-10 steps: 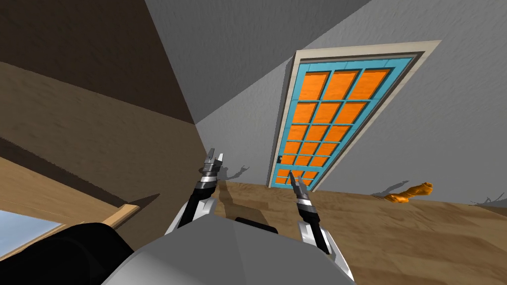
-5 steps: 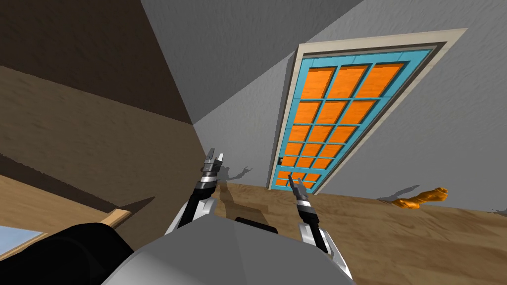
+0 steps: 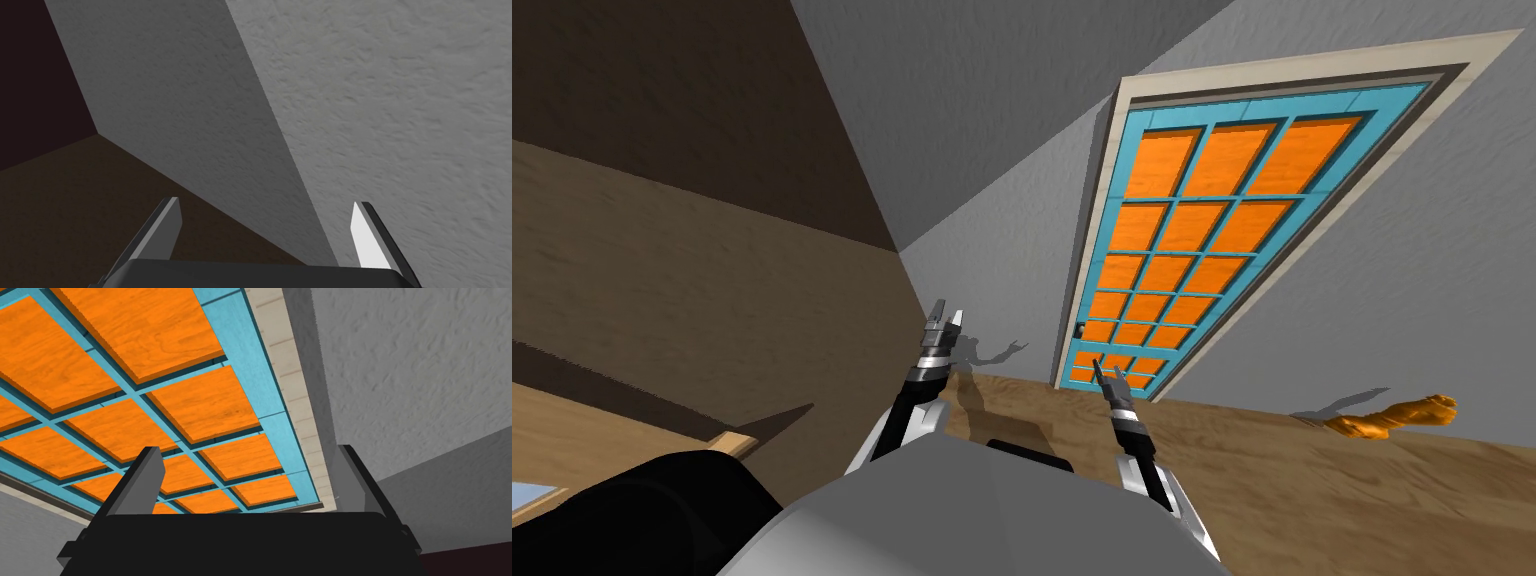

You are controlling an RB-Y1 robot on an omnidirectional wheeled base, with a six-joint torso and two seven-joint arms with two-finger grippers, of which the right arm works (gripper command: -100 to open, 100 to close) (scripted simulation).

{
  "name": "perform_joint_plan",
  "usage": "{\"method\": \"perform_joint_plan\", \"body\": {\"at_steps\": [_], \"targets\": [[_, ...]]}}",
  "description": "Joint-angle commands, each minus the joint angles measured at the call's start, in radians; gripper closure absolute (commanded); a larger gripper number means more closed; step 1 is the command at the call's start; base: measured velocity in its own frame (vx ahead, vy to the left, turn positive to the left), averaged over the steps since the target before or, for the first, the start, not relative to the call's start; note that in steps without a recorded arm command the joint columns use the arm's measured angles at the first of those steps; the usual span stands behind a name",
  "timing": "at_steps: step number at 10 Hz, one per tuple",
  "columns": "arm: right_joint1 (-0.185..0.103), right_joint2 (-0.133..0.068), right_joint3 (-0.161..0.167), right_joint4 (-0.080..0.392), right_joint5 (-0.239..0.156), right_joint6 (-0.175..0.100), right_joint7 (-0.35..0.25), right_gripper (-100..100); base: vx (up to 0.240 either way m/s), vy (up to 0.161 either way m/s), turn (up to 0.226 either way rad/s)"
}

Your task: Pull the door open

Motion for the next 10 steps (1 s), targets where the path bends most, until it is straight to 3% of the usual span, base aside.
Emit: {"method": "perform_joint_plan", "body": {"at_steps": [1,10], "targets": [[-0.008,0.002,-0.004,0.031,0.005,-0.008,0.02,-100,0.073,-0.019,0.009],[-0.08,0.0,-0.053,0.257,0.057,-0.05,0.183,-100,0.077,-0.027,0.024]]}}
